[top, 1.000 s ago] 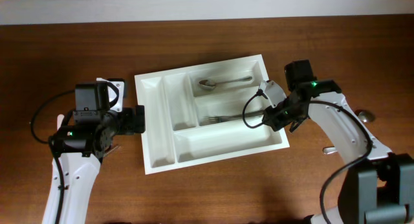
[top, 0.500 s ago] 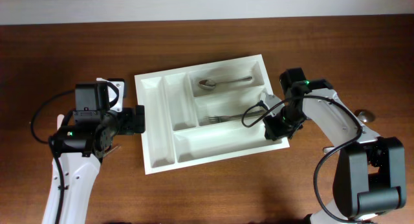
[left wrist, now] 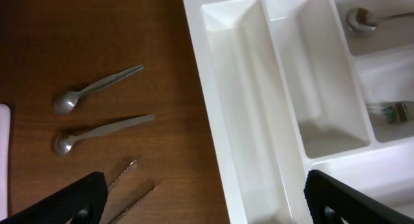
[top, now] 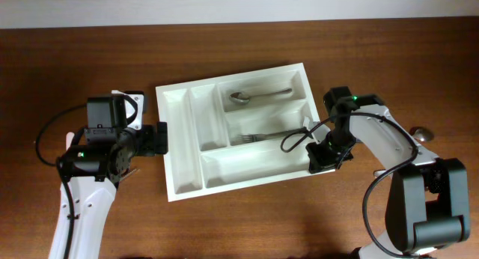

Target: Pack container

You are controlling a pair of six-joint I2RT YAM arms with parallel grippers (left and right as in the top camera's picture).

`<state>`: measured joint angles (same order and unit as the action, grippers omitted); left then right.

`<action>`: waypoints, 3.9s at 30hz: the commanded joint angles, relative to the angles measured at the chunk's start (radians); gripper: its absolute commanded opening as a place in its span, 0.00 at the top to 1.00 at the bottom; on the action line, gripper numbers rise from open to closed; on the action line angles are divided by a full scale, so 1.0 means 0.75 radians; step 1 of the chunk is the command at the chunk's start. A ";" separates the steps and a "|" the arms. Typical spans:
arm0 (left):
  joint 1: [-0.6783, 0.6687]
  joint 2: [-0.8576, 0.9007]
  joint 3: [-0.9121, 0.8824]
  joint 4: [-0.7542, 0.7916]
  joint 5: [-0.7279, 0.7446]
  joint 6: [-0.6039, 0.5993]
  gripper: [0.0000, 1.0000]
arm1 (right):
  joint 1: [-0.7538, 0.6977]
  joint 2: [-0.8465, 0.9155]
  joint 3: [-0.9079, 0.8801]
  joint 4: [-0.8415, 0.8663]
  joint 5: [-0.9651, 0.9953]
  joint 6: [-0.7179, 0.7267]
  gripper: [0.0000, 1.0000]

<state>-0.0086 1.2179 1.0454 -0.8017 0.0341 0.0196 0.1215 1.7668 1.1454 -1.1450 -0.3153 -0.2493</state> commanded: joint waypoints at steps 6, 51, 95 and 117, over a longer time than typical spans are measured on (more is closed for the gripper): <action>-0.005 0.001 0.031 -0.005 0.014 0.026 0.01 | 0.004 0.007 -0.045 0.064 0.017 0.041 0.91; -0.005 0.001 0.031 0.000 0.015 0.026 0.01 | -0.008 0.007 0.335 0.184 0.028 0.100 0.83; -0.005 0.001 0.031 0.050 0.015 0.025 0.01 | -1.198 0.010 -0.100 0.543 0.393 1.162 0.13; -0.005 0.001 0.031 0.035 0.015 0.025 0.01 | -1.010 0.012 -0.171 0.669 0.515 1.007 0.43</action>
<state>-0.0086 1.2179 1.0454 -0.7715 0.0345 0.0196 -0.6376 1.7836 1.0233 -0.6376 0.0193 0.5117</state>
